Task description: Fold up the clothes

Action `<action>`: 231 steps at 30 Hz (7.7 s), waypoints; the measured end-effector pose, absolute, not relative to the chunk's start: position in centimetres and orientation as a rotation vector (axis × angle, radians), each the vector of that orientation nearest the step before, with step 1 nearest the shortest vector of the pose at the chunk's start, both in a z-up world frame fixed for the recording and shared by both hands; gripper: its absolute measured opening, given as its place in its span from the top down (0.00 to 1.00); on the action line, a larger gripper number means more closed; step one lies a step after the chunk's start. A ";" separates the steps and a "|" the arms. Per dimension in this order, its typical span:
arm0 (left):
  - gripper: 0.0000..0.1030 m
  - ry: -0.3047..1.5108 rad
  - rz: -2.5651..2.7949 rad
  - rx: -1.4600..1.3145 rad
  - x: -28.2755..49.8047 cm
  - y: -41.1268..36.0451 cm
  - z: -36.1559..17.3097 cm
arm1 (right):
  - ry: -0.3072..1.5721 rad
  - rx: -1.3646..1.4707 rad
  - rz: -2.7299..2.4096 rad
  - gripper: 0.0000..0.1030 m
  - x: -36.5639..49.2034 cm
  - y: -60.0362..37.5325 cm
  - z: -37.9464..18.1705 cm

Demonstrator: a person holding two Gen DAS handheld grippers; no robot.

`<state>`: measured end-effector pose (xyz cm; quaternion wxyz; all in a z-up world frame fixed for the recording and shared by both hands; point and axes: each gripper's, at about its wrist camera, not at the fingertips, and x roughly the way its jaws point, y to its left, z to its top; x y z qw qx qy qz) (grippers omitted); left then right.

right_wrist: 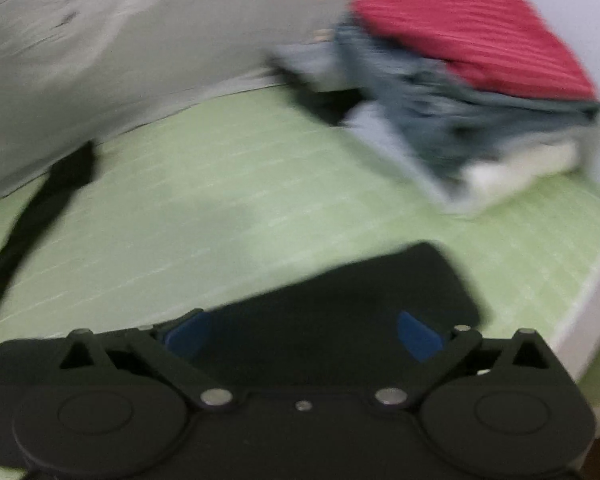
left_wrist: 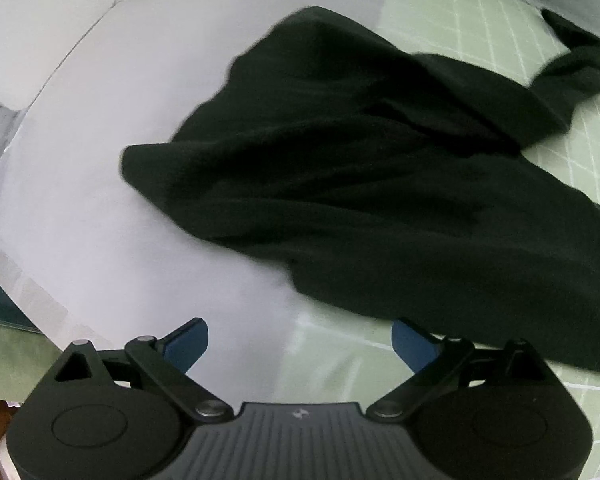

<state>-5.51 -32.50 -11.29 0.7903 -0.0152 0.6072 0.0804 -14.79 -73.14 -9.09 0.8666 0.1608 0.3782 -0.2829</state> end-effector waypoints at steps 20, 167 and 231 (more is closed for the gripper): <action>0.05 1.259 0.139 -0.128 -0.4 -17.5 -11.7 | 0.973 0.235 -0.330 0.00 -3.2 -52.8 -12.4; 0.00 1.352 0.082 -0.116 10.2 -24.1 -14.4 | 0.840 0.537 -0.317 0.77 14.5 -61.4 -12.0; 0.00 1.339 0.049 -0.028 13.8 -28.0 -10.9 | 0.779 0.484 -0.459 1.00 18.9 -64.3 -13.0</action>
